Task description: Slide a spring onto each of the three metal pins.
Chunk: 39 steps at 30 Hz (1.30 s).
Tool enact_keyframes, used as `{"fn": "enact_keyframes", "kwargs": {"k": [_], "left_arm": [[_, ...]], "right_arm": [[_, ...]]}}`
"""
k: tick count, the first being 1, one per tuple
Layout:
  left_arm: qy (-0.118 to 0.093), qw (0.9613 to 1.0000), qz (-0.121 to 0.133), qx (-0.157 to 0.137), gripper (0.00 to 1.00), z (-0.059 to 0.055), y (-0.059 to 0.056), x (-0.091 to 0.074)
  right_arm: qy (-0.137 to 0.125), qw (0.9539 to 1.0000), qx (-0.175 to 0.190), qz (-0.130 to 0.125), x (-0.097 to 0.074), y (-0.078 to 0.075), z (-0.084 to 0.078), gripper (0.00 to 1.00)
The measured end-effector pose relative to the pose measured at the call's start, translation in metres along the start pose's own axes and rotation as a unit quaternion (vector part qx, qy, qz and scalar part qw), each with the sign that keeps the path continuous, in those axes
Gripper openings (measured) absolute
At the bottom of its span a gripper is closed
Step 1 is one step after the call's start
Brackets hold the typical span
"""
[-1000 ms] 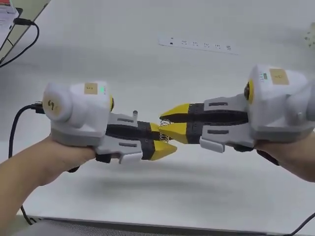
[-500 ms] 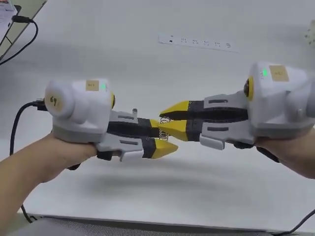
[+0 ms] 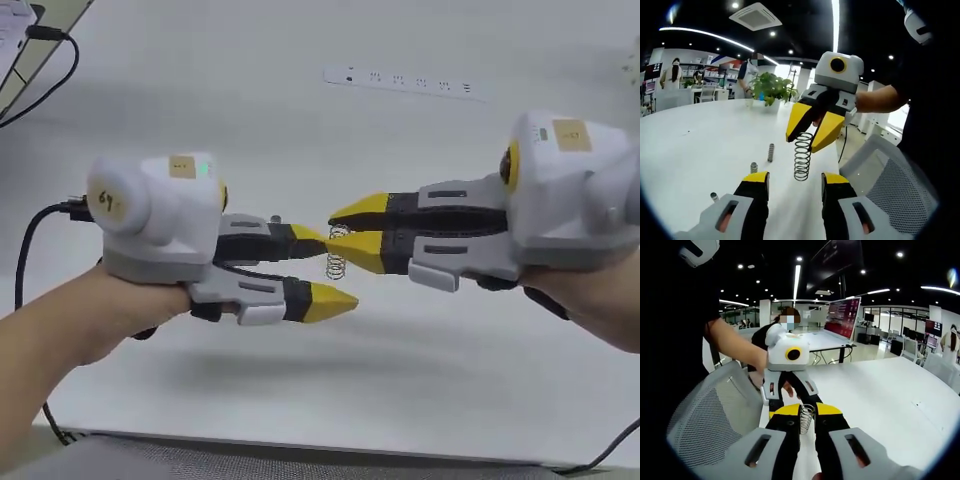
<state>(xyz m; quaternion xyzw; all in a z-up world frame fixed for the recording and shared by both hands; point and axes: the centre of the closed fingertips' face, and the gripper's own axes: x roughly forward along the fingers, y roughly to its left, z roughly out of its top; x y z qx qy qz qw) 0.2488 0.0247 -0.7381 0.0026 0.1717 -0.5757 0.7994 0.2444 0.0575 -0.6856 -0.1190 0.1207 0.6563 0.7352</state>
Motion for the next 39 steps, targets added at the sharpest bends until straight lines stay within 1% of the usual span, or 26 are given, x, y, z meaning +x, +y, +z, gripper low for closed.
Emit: {"fn": "enact_keyframes", "kwargs": {"k": [5, 10, 16, 19, 24, 28, 32, 36, 39], "left_arm": [[0.001, 0.9999, 0.010, 0.005, 0.47, -0.001, 0.003, -0.003], [0.000, 0.9997, 0.025, 0.007, 0.60, -0.003, 0.007, -0.007], [0.001, 0.9992, 0.039, 0.010, 0.67, -0.006, 0.011, -0.016], [0.007, 0.9986, 0.050, 0.019, 0.71, -0.009, 0.015, -0.020], [0.003, 0.9977, 0.066, 0.015, 0.73, -0.010, 0.020, -0.027], [0.002, 0.9969, 0.077, 0.015, 0.78, -0.013, 0.025, -0.034], [0.007, 0.9957, 0.091, 0.015, 0.81, -0.018, 0.032, -0.046], [0.019, 0.9944, 0.103, 0.014, 0.86, -0.028, 0.037, -0.057], [0.015, 0.9938, 0.110, 0.012, 0.90, -0.030, 0.038, -0.064]], "right_arm": [[-0.001, 1.0000, 0.000, -0.003, -0.001, -0.001, 0.001, 0.07], [-0.001, 1.0000, 0.000, -0.005, -0.001, -0.002, 0.001, 0.07], [0.002, 1.0000, -0.002, -0.008, -0.001, -0.002, 0.000, 0.07], [0.001, 1.0000, -0.002, -0.008, 0.000, -0.002, 0.000, 0.07], [0.003, 0.9999, -0.003, -0.015, -0.001, -0.006, -0.001, 0.07], [0.006, 0.9998, -0.004, -0.016, -0.001, -0.006, -0.002, 0.07], [0.010, 0.9998, -0.006, -0.019, 0.000, -0.008, -0.003, 0.07], [0.014, 0.9997, -0.009, -0.020, 0.001, -0.009, -0.005, 0.07], [0.013, 0.9997, -0.009, -0.021, 0.002, -0.011, -0.005, 0.08]]}}
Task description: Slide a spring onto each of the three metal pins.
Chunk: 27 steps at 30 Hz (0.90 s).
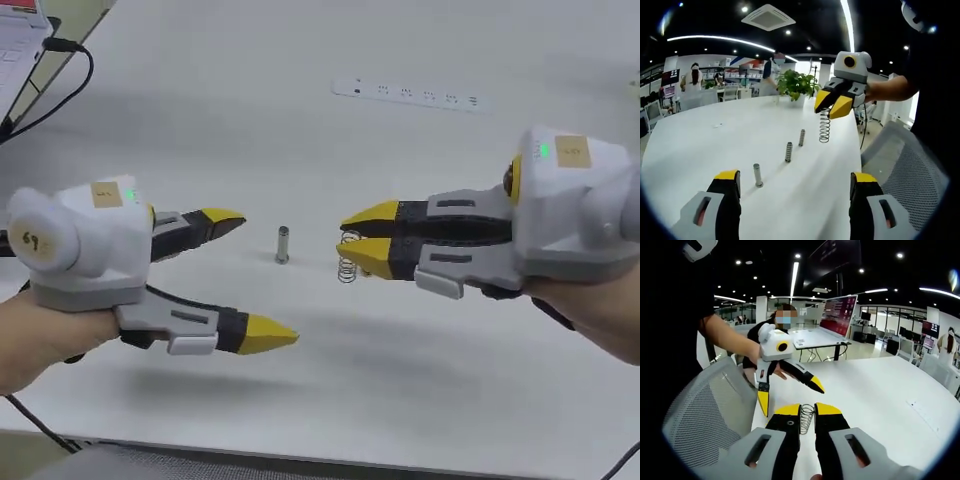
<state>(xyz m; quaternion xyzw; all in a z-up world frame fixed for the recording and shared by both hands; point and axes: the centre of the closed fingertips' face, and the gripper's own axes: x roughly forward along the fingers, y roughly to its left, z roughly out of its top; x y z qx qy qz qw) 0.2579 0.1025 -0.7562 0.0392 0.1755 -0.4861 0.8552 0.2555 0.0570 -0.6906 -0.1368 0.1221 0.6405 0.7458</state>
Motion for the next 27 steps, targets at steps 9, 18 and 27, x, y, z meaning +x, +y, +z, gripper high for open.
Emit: {"fn": "enact_keyframes", "kwargs": {"k": [9, 18, 27], "left_arm": [[-0.034, 0.9994, 0.012, -0.004, 0.98, 0.006, 0.001, -0.009], [-0.024, 0.9992, 0.026, -0.018, 0.98, -0.003, 0.006, -0.018], [-0.027, 0.9972, 0.055, -0.043, 0.93, -0.003, 0.015, -0.024]], "right_arm": [[0.002, 1.0000, 0.001, -0.007, 0.002, -0.004, -0.001, 0.08], [0.010, 0.9999, -0.002, -0.013, 0.006, -0.009, -0.003, 0.08], [0.012, 0.9999, -0.006, -0.011, 0.016, -0.013, -0.003, 0.08]]}}
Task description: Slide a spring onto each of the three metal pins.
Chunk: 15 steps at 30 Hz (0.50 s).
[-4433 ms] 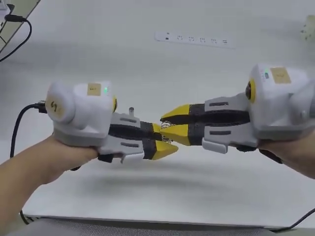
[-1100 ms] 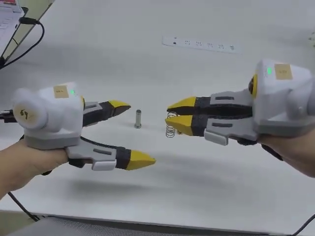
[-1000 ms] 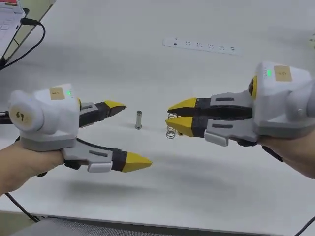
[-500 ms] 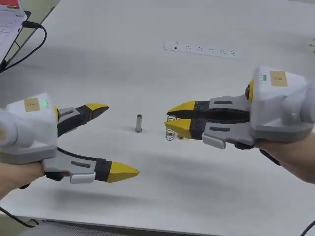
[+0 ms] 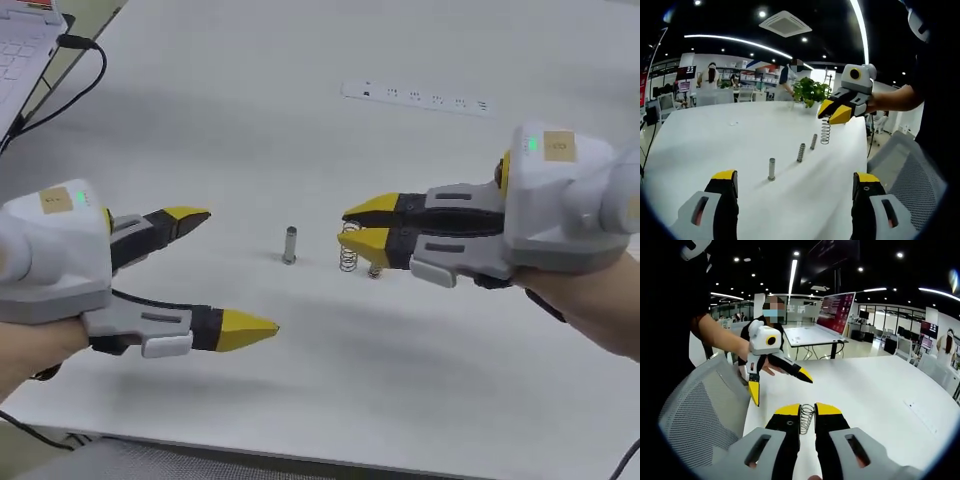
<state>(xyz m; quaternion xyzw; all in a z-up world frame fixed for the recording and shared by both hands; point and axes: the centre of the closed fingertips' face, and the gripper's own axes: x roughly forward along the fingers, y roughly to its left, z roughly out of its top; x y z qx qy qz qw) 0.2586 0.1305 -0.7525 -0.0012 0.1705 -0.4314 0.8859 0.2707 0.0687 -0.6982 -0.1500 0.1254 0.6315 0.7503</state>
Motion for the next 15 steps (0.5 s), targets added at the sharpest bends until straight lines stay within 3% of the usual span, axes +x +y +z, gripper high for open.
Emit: {"fn": "enact_keyframes", "kwargs": {"k": [15], "left_arm": [[0.005, 0.9999, 0.005, -0.015, 0.98, -0.012, -0.001, -0.007]], "right_arm": [[-0.001, 0.9999, 0.000, -0.016, 0.017, -0.021, 0.003, 0.08]]}}
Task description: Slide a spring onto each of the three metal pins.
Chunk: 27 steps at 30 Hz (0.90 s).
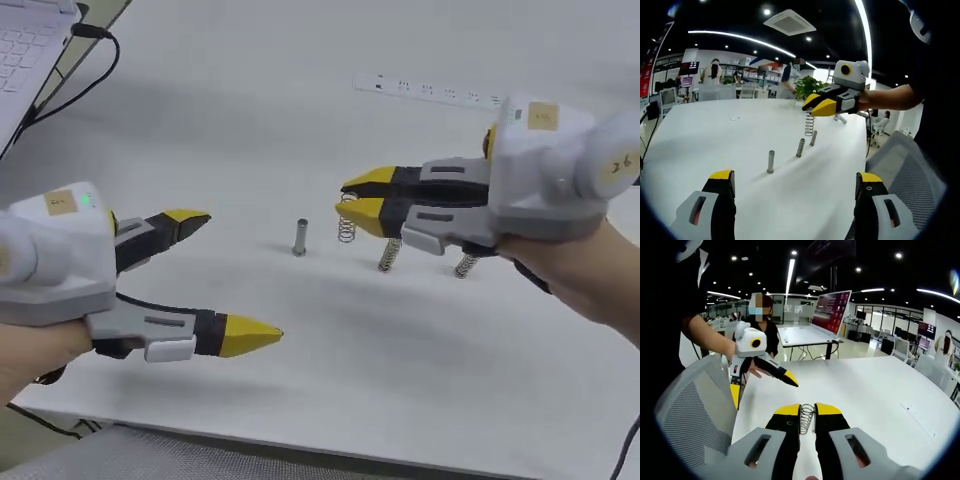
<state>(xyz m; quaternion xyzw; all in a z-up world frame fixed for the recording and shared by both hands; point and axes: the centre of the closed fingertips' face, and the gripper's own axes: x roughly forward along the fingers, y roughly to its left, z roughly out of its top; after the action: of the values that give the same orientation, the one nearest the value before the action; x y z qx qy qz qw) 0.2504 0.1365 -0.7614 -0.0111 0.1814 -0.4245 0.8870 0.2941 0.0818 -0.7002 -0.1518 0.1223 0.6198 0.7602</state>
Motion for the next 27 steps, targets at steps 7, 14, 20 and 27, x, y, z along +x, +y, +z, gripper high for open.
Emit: {"fn": "enact_keyframes", "kwargs": {"k": [7, 14, 20, 27], "left_arm": [[-0.003, 1.0000, -0.005, 0.002, 0.98, 0.002, -0.002, 0.000], [-0.001, 0.9999, -0.009, 0.007, 0.98, 0.001, -0.003, 0.001], [0.000, 0.9999, -0.012, 0.009, 0.98, 0.001, -0.003, 0.003], [0.010, 0.9994, -0.017, 0.029, 0.98, 0.004, 0.001, 0.009]], "right_arm": [[0.000, 1.0000, 0.001, -0.004, 0.011, -0.006, 0.002, 0.08], [0.001, 0.9999, 0.007, -0.013, 0.026, -0.017, 0.002, 0.08], [0.006, 0.9998, 0.006, -0.019, 0.038, -0.023, 0.000, 0.08], [0.011, 0.9996, 0.008, -0.023, 0.046, -0.026, -0.004, 0.08]]}}
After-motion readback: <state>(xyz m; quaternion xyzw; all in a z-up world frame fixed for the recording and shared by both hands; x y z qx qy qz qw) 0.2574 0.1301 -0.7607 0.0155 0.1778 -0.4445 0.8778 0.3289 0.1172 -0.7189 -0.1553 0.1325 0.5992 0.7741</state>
